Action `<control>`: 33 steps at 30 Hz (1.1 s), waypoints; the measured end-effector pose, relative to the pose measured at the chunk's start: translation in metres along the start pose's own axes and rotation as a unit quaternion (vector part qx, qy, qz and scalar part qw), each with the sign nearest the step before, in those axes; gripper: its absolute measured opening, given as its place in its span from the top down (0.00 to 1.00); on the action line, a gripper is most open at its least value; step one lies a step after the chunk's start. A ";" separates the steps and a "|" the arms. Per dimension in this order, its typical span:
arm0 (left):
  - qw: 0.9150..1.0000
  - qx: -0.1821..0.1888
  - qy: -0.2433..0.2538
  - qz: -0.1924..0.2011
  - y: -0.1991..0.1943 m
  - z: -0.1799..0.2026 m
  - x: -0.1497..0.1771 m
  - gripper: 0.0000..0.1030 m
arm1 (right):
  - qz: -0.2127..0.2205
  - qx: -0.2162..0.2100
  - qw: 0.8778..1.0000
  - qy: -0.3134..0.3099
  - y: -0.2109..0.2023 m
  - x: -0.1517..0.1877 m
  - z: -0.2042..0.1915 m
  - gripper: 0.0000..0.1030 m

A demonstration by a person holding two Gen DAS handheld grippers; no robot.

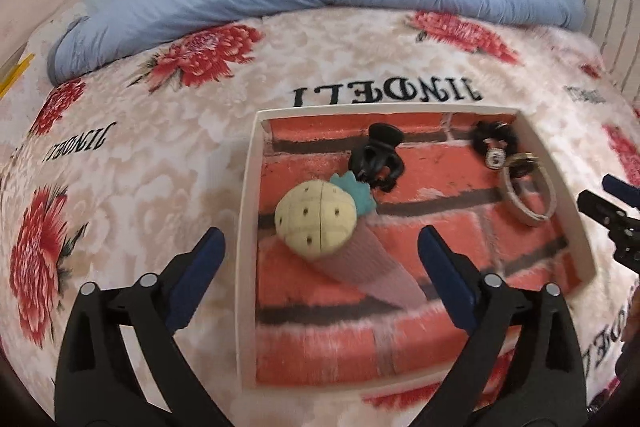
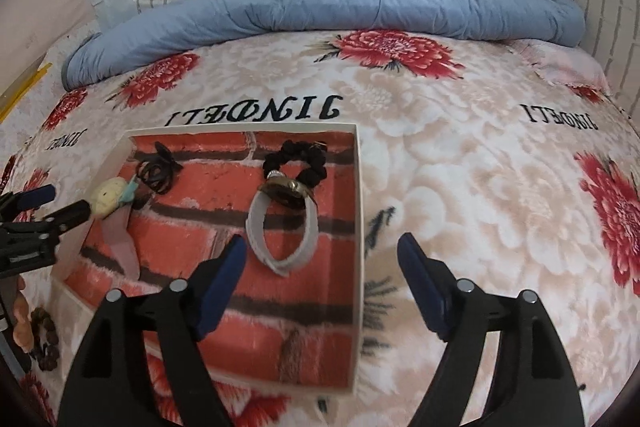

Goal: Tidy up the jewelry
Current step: 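Raise both tools away from the tray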

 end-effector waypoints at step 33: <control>0.999 0.026 -0.023 0.036 -0.162 0.002 0.180 0.05 | 0.018 0.052 0.998 -0.010 -0.151 0.165 0.041 0.17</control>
Point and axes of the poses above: each gripper's, at about its wrist camera, not at the fingertips, and y roughly the way its jaws point, z to its right, x to its underside, the point moved 1 cm from there along y, roughly the way its jaws point, and after that the axes turned 9 degrees about -x, right-handed, at the moved point
